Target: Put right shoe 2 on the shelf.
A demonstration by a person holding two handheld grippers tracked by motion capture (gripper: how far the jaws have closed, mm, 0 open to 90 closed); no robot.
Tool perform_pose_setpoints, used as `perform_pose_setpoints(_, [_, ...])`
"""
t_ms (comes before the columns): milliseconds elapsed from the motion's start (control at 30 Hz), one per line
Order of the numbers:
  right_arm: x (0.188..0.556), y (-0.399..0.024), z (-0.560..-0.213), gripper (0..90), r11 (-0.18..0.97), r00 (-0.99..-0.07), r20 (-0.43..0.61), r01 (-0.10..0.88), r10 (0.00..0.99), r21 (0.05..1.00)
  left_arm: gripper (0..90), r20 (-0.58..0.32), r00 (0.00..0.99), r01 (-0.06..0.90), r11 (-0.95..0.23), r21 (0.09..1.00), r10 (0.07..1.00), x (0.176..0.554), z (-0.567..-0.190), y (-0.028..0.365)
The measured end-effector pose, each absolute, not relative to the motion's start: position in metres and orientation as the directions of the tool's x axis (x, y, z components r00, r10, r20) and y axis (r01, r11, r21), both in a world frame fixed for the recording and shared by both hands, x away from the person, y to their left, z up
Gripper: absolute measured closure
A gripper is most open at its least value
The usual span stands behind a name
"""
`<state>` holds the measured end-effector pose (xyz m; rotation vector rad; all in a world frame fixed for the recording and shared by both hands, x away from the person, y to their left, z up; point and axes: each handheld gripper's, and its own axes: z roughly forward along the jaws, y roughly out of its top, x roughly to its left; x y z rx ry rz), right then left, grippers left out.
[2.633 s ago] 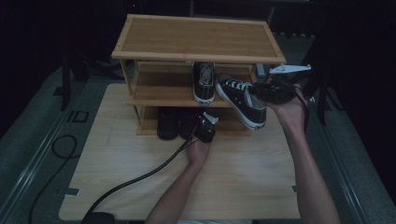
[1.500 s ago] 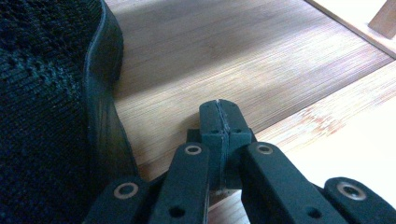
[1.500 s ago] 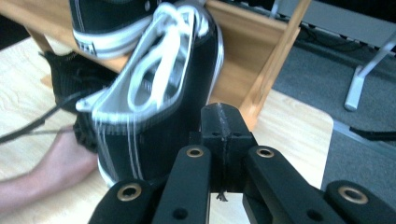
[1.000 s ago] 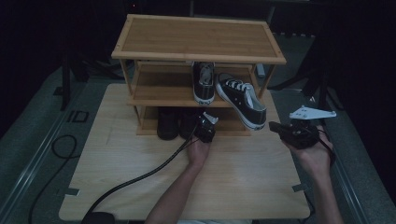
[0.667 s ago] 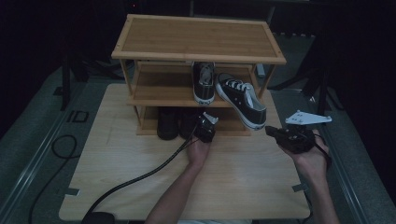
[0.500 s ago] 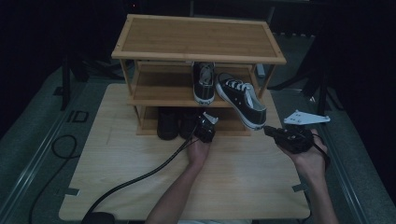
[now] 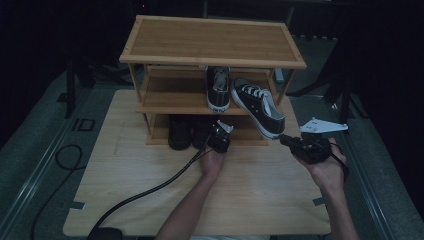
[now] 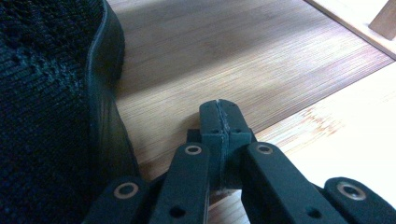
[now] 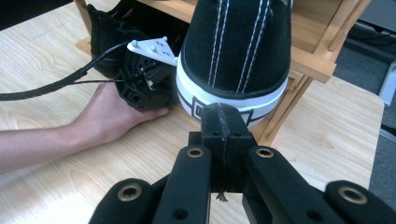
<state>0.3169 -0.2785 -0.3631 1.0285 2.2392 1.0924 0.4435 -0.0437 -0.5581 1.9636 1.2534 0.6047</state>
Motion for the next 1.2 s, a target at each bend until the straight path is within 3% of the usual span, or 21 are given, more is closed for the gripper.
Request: perform_pose_setpoints(1200, [0.334,-0.245,-0.358,90.0,0.383,-0.683,-0.021,0.383,0.730,0.841,90.0,0.010,0.412,0.573,-0.268,0.775,0.911,0.443,-0.558,-0.044])
